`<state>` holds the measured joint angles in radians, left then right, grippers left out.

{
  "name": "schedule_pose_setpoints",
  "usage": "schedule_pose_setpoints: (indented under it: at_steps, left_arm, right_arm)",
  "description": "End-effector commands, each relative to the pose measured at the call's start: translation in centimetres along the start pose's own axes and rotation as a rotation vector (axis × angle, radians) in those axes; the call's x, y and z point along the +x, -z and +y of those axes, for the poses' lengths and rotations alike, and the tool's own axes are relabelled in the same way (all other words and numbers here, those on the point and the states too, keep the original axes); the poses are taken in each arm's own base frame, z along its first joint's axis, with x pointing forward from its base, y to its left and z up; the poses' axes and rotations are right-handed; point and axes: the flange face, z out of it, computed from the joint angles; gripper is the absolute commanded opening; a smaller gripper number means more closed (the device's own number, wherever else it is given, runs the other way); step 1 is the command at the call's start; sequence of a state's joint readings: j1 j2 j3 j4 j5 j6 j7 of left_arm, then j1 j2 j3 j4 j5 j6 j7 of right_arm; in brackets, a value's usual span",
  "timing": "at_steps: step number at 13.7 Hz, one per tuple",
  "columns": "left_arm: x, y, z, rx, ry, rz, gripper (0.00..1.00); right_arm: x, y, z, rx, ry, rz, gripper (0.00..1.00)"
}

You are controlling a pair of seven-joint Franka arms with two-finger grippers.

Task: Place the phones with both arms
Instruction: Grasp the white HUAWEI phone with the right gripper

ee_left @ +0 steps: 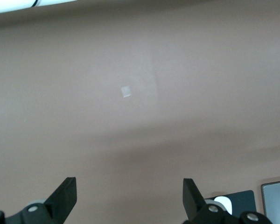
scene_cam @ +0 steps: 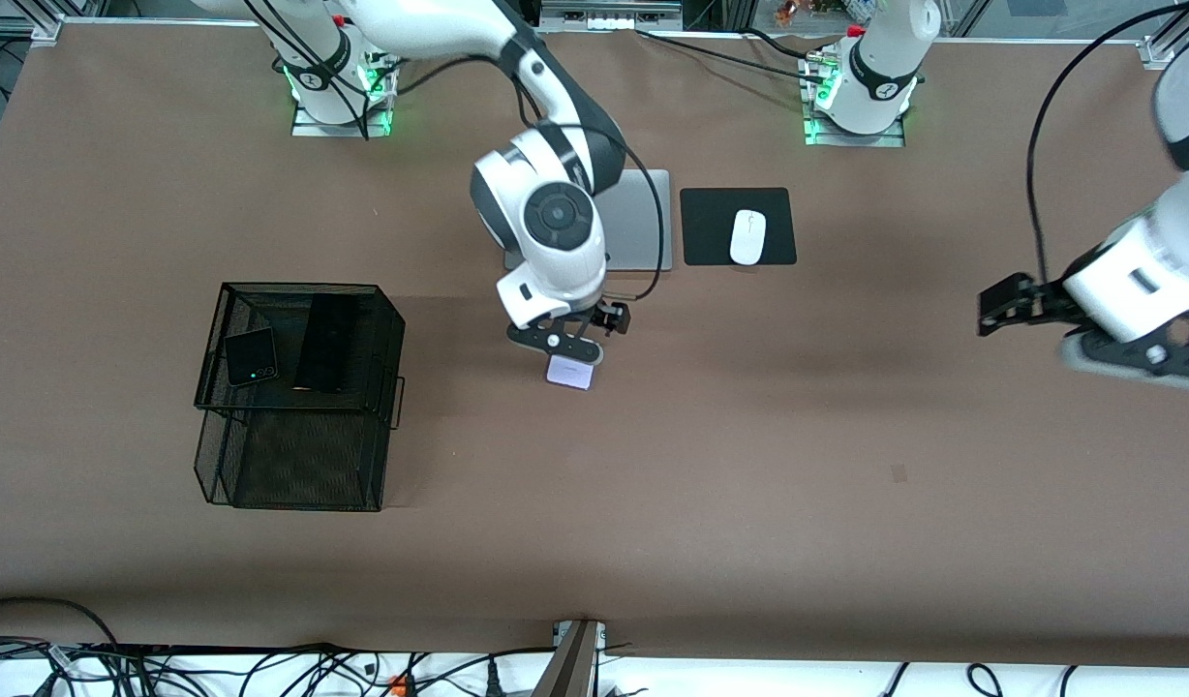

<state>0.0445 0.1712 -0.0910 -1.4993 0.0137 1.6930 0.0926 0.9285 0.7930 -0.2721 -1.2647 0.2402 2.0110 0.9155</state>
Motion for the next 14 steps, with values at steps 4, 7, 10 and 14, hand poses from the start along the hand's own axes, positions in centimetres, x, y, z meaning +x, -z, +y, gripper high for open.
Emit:
schedule_pose_setpoints:
  at_steps: [4,7,10,14]
  left_arm:
    - [-4.7,-0.7,-0.3,0.019,-0.008,-0.002,1.00]
    - [-4.3,-0.6,0.5,0.018,-0.014,-0.007,1.00]
    - [-4.2,-0.6,0.3,0.019,-0.011,-0.007,1.00]
    - [-4.1,-0.5,0.4,0.019,-0.013,-0.007,1.00]
  right_arm:
    - [0.7,-8.0,0.2,-0.009,-0.025,0.029,1.00]
    - [0.8,-10.2,0.3,-0.010,-0.018,0.043,1.00]
    - [0.9,-11.4,0.5,-0.016,-0.006,0.047,0.94]
    - [1.2,-10.1,0.3,-0.003,0.031,0.056,0.23]
